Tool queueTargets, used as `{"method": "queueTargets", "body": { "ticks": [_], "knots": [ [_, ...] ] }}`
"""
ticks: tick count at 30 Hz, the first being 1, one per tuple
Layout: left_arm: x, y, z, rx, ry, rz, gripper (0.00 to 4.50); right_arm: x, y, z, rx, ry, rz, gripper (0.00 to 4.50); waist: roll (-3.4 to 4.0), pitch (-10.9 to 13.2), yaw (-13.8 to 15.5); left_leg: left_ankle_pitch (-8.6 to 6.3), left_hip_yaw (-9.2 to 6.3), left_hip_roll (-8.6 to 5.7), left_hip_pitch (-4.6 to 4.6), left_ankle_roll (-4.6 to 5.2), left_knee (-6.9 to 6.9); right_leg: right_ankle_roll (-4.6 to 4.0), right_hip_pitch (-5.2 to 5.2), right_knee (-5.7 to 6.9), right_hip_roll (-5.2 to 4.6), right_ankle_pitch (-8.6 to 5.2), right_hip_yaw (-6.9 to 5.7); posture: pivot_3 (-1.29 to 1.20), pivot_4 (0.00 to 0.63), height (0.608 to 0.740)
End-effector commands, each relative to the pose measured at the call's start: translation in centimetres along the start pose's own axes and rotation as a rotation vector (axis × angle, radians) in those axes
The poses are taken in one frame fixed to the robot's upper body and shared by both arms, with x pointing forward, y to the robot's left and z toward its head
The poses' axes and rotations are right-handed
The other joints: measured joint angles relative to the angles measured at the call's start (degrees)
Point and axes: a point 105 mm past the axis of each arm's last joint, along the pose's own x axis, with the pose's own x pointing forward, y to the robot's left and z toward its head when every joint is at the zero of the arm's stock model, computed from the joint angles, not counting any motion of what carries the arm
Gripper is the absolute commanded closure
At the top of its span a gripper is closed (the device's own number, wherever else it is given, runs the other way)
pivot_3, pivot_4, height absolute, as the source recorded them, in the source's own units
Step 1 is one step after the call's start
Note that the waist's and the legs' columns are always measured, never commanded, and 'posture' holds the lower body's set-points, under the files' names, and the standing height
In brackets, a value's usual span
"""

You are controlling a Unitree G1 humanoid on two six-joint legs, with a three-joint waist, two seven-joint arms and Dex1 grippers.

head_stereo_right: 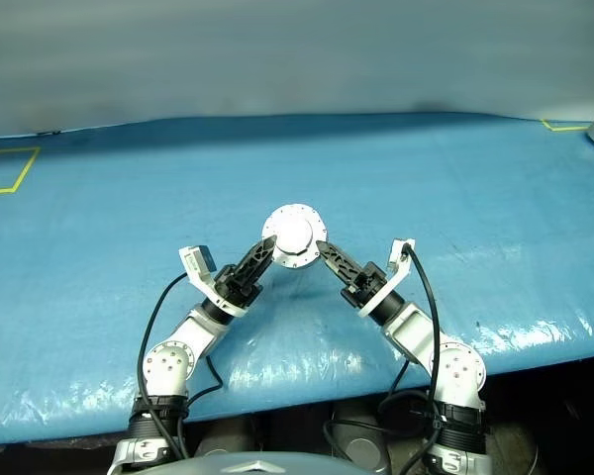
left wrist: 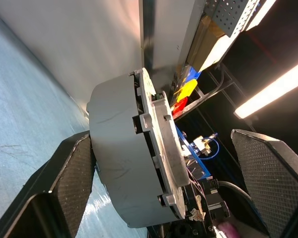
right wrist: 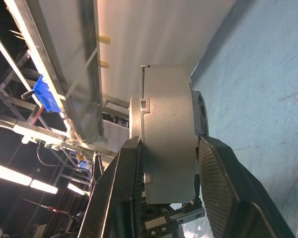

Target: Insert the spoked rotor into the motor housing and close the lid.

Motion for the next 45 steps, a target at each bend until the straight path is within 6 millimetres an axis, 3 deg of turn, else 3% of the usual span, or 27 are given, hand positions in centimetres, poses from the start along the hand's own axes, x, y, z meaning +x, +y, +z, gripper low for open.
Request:
{"method": "queueTargets", "body": {
  "ticks": [1, 15, 28, 40, 43, 45],
  "knots": [
    [0.7, -0.3, -1.2, -0.051, 0.021, -0.026, 0.03, 1.4, 4.2, -0.9, -0.009, 0.031, 0.212, 3.19, 0.00, 0.0, 0.0, 0.00, 0.00, 0.00, 0.00, 0.00, 0.00, 0.00, 0.00, 0.00, 0.00, 0.00, 0.00, 0.00, 0.150, 0.740],
    [0.3, 0.0, -0.7, -0.064, -0.020, -0.008, 0.03, 1.1, 4.2, 1.9, 0.078, -0.148, 0.241, 3.19, 0.00, 0.0, -0.1, 0.00, -0.01, 0.00, 0.01, 0.00, 0.01, -0.16, 0.01, 0.01, 0.00, 0.10, -0.01, 0.00, 0.150, 0.740],
    [0.5, -0.7, -0.4, -0.068, -0.032, -0.057, 0.03, 1.2, 3.6, -1.4, 0.003, 0.069, 0.208, 3.19, 0.00, 0.0, -0.1, 0.00, -0.01, 0.00, 0.02, 0.00, 0.03, -0.20, 0.02, 0.02, 0.01, 0.13, -0.01, 0.00, 0.150, 0.740],
    [0.6, -0.9, -0.8, -0.049, 0.001, -0.073, 0.03, 1.2, 3.6, -1.8, -0.009, 0.077, 0.209, 3.19, -0.02, 0.0, 0.2, 0.00, 0.00, -0.01, -0.02, 0.00, 0.23, -0.01, 0.08, 0.02, 0.00, 0.09, 0.00, 0.00, 0.150, 0.740],
    [0.7, -1.0, -0.8, -0.060, -0.009, -0.094, 0.64, 1.3, 3.6, -1.9, -0.011, 0.079, 0.208, 3.19, -0.02, 0.0, 0.1, 0.00, -0.01, 0.00, -0.01, 0.00, 0.24, 0.06, 0.07, 0.04, 0.02, 0.04, 0.00, 0.00, 0.150, 0.740],
    [0.7, -0.9, -0.7, -0.056, -0.022, -0.091, 1.31, 1.3, 3.5, -1.9, -0.015, 0.079, 0.203, 3.19, -0.02, 0.0, 0.1, 0.00, -0.01, 0.00, -0.02, 0.00, 0.25, 0.06, 0.07, 0.04, 0.01, 0.04, 0.00, 0.00, 0.150, 0.740]
  ]
}}
